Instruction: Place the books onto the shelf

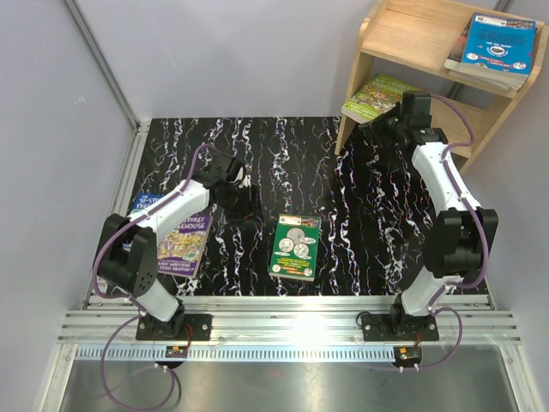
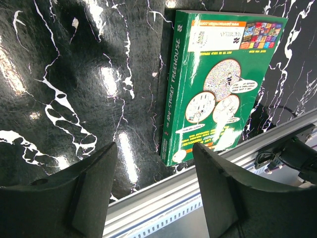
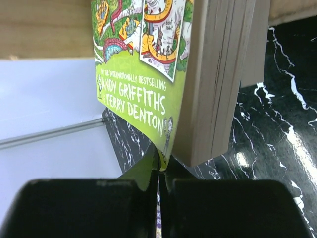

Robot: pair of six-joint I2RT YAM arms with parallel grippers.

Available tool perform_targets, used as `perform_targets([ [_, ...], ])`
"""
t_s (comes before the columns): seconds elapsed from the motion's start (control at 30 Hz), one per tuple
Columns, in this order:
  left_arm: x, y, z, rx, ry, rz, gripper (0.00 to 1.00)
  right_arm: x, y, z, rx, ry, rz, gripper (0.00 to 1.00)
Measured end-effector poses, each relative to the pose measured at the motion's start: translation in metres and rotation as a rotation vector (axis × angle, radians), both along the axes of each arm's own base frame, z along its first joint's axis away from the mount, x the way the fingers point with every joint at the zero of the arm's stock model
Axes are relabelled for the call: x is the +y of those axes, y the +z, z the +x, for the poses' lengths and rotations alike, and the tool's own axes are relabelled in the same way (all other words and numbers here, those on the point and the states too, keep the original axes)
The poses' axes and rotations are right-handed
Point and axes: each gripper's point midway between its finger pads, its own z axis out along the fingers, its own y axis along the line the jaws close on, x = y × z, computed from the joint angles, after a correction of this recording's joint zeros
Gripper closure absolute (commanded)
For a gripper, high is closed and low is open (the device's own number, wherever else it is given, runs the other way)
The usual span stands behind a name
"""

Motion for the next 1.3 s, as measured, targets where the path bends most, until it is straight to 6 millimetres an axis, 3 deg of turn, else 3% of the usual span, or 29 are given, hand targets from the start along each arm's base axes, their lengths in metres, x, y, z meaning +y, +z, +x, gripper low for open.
perform_targets([
  [0.4, -0.001, -0.002, 0.001, 0.007, -0.005, 0.001, 0.35, -0.008, 0.012, 0.016, -0.020, -0.037, -0.024, 1.00],
  [0.8, -0.002, -0.007, 0.003, 0.022, -0.012, 0.009, 0.35, -0.009, -0.008, 0.032, 0.007, -0.038, -0.041, 1.00],
  [0.9, -0.002, -0.007, 0.003, 0.021, -0.013, 0.008, 0.35, -0.001, -0.009, 0.025, -0.015, -0.003, -0.022, 0.78],
  [0.93, -0.002, -0.007, 0.003, 0.021, -0.013, 0.009, 0.34, 0.001, -0.009, 0.018, -0.030, 0.012, -0.022, 0.56],
  [0.97, -0.002, -0.007, 0.003, 0.021, -0.013, 0.009, 0.34, 0.004, -0.010, 0.010, -0.027, 0.026, -0.016, 0.41],
  [1.07, -0.002, -0.007, 0.003, 0.020, -0.014, 0.009, 0.28, 0.016, -0.001, -0.025, -0.052, 0.101, -0.024, 0.06],
  [1.1, -0.002, -0.007, 0.003, 0.018, -0.016, 0.008, 0.25, 0.020, 0.008, -0.035, -0.074, 0.128, -0.025, 0.00],
  [1.2, -0.007, -0.007, 0.003, 0.016, -0.032, -0.022, 0.14, 0.033, 0.029, -0.072, -0.138, 0.224, -0.037, 0.00],
  [1.3, -0.016, -0.014, 0.000, 0.045, -0.058, -0.069, 0.01, 0.048, 0.013, -0.108, -0.115, 0.328, -0.034, 0.00],
])
